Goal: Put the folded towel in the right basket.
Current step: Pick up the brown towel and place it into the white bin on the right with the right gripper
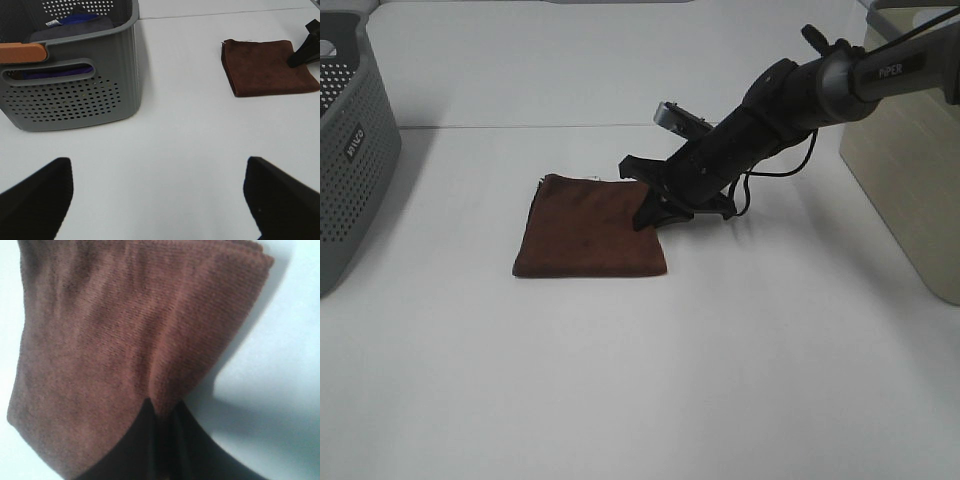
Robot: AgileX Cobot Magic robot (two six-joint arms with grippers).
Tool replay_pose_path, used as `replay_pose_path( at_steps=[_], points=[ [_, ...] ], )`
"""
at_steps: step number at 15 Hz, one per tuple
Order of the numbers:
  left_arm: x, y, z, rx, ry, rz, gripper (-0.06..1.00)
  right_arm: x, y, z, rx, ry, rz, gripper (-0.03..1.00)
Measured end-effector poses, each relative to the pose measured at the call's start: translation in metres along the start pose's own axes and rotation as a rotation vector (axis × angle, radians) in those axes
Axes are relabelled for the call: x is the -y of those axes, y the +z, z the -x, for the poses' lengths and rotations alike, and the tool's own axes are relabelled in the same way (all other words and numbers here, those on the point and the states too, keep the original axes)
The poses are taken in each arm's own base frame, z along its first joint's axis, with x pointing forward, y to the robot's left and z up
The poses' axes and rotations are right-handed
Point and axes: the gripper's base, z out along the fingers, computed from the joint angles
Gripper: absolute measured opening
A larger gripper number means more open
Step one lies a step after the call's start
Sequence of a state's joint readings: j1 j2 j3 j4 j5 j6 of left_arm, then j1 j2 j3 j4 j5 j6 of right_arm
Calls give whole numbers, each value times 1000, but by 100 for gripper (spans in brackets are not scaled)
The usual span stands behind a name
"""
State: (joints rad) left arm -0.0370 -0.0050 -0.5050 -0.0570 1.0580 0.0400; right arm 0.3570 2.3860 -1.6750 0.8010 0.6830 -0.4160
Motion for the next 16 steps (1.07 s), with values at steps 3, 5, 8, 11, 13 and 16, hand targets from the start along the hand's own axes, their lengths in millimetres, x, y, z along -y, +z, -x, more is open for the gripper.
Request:
replay_pose_path(
  at_steps=[3,5,8,11,13,16],
  points=[
    [0,0,0,0,0,0,88,-37,-67,17,43,-167,-27,2],
    [0,0,0,0,0,0,88,-51,-100,22,31,-215,-77,2],
    [0,0,0,0,0,0,88,-64,-140,30,26,-261,-179,2],
    [0,0,0,0,0,0,88,-80,-197,39,25,-328,-337,2],
    [0,0,0,0,0,0,88,-84,-218,43,40,-369,-416,2],
    [0,0,0,0,0,0,88,-82,-243,47,92,-391,-513,2]
  ],
)
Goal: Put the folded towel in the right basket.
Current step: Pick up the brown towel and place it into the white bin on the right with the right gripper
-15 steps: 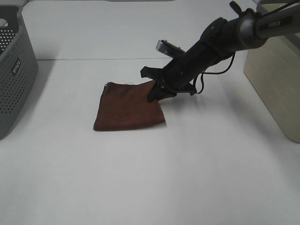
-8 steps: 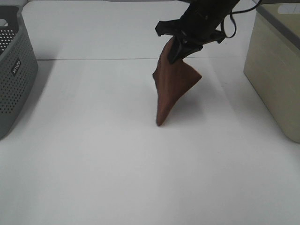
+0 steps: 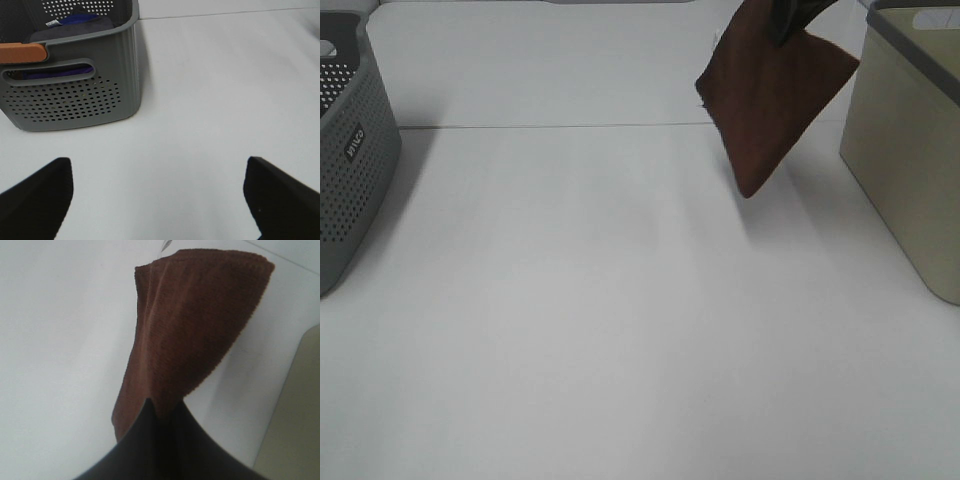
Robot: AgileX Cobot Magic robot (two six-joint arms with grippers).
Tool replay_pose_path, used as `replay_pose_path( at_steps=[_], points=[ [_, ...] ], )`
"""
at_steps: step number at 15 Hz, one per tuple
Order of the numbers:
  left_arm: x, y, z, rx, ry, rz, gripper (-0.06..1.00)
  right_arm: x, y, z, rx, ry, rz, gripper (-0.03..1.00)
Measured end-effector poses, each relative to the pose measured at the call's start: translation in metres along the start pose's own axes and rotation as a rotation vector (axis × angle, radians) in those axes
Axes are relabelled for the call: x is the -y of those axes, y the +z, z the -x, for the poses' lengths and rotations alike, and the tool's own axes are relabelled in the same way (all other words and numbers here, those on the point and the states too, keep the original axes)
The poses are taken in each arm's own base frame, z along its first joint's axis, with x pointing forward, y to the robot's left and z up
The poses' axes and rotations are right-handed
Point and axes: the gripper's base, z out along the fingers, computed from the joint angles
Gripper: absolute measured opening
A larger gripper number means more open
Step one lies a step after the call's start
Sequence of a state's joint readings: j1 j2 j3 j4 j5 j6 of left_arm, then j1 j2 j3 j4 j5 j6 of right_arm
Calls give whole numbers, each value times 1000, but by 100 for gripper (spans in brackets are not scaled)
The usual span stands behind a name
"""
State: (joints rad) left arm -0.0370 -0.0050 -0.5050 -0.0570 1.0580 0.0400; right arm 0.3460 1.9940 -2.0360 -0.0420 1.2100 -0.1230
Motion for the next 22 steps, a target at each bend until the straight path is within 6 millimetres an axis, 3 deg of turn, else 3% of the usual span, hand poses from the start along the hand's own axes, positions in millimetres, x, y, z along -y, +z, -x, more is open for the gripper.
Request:
replay_pose_path(
  at_steps=[2,7,12,15,19,20,22],
  points=[
    [0,0,0,0,0,0,88,25,-15,-4,24,60,-40,2],
    [0,0,0,0,0,0,88,117,-60,-34,77,260,-177,2],
    [0,0,0,0,0,0,88,185,-72,-72,48,395,-262,2],
    [0,0,0,0,0,0,88,213,-61,-98,-8,477,-265,2],
    [0,0,0,0,0,0,88,229,-11,-112,-98,554,-167,4],
    [0,0,0,0,0,0,88,230,-2,-114,-115,573,-160,12],
    [0,0,0,0,0,0,88,233,4,-117,-137,610,-187,45]
  ],
)
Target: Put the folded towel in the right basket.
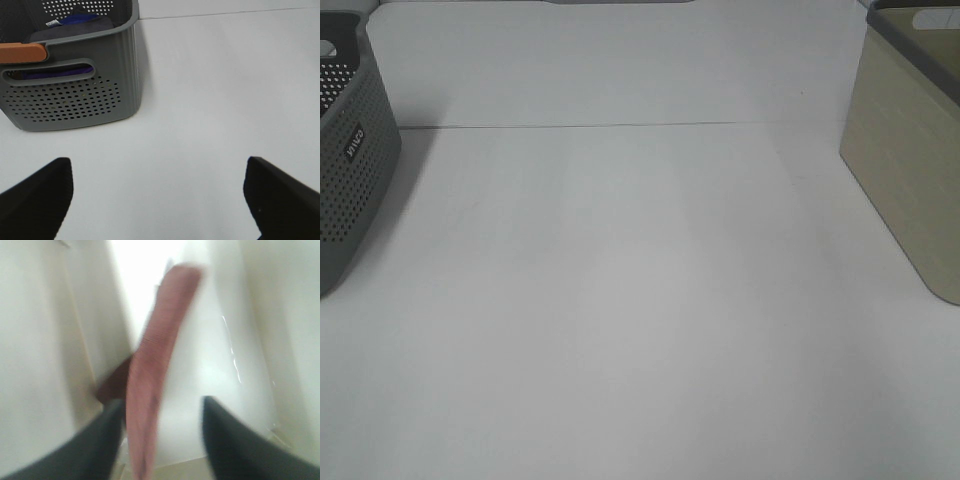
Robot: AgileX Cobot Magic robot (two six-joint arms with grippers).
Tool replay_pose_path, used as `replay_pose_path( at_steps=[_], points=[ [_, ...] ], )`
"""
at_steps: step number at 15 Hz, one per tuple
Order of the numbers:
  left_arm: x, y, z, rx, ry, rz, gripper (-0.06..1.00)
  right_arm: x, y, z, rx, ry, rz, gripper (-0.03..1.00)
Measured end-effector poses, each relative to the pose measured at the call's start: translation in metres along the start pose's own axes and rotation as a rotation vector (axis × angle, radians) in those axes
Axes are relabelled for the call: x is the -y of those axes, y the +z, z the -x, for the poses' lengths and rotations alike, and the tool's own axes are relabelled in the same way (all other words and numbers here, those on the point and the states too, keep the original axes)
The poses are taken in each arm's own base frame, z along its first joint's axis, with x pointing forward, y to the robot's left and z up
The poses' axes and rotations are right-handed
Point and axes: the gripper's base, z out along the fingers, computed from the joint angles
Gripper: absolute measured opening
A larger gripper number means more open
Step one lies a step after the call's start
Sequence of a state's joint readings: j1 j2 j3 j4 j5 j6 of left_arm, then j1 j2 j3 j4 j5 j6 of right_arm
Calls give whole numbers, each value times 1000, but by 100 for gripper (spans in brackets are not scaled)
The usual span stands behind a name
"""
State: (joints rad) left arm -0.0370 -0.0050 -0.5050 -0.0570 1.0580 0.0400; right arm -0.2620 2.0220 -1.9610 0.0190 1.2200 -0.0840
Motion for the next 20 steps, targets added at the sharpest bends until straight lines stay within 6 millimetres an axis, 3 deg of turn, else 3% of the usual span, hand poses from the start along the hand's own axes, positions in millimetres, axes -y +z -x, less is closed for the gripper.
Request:
replay_pose_path(
  at_steps=[1,3,8,12,15,17,20],
  points=[
    [0,0,0,0,0,0,88,2,0,0,0,21,-18,65],
    [0,0,0,0,0,0,88,3,-12,-1,22,30,-36,88],
    [0,0,0,0,0,0,88,-27,-59,-3,129,26,146,89],
    [0,0,0,0,0,0,88,-102,-94,-14,192,-207,204,89],
    [0,0,0,0,0,0,88,-151,-113,-39,194,-328,227,89],
    [0,0,0,0,0,0,88,-163,-121,-62,168,-367,230,89],
    [0,0,0,0,0,0,88,-150,-128,-104,110,-367,210,89]
  ],
)
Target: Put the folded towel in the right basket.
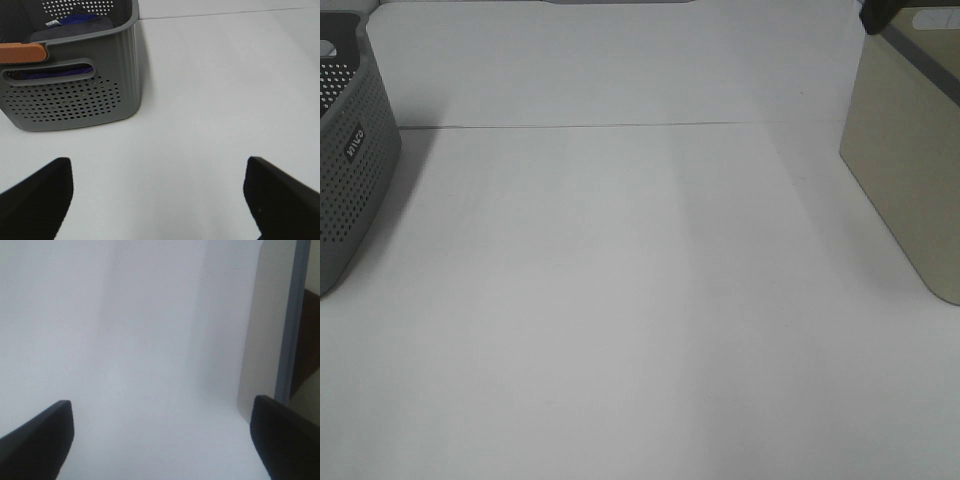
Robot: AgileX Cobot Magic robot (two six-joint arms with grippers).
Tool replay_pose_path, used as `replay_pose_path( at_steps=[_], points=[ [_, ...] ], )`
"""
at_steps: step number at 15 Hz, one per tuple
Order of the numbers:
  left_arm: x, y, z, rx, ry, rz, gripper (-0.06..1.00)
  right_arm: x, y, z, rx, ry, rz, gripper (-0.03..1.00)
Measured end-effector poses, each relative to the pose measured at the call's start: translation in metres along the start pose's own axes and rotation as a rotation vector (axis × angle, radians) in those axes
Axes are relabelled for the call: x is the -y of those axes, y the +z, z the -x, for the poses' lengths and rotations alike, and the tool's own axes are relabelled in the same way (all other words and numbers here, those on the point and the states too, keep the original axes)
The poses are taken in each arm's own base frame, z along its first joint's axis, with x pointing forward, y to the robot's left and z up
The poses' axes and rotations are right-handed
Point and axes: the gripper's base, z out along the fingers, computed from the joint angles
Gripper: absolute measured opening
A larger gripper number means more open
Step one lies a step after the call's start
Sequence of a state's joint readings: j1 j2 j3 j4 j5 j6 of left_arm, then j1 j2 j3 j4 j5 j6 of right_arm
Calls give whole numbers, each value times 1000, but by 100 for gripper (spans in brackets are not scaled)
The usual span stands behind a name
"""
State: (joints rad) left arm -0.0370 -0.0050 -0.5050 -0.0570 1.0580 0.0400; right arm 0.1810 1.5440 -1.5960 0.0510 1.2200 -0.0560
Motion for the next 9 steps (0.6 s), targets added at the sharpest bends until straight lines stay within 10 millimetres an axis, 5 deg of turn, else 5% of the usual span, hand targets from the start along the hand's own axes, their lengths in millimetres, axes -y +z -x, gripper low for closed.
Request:
replay_pose_path(
  at_steps=[5,9],
  points=[
    [0,0,0,0,0,0,88,-5,-29,-103,-53,-1,-3,89],
    [0,0,0,0,0,0,88,-8,-32,-186,-43,-1,-3,89]
  ],
)
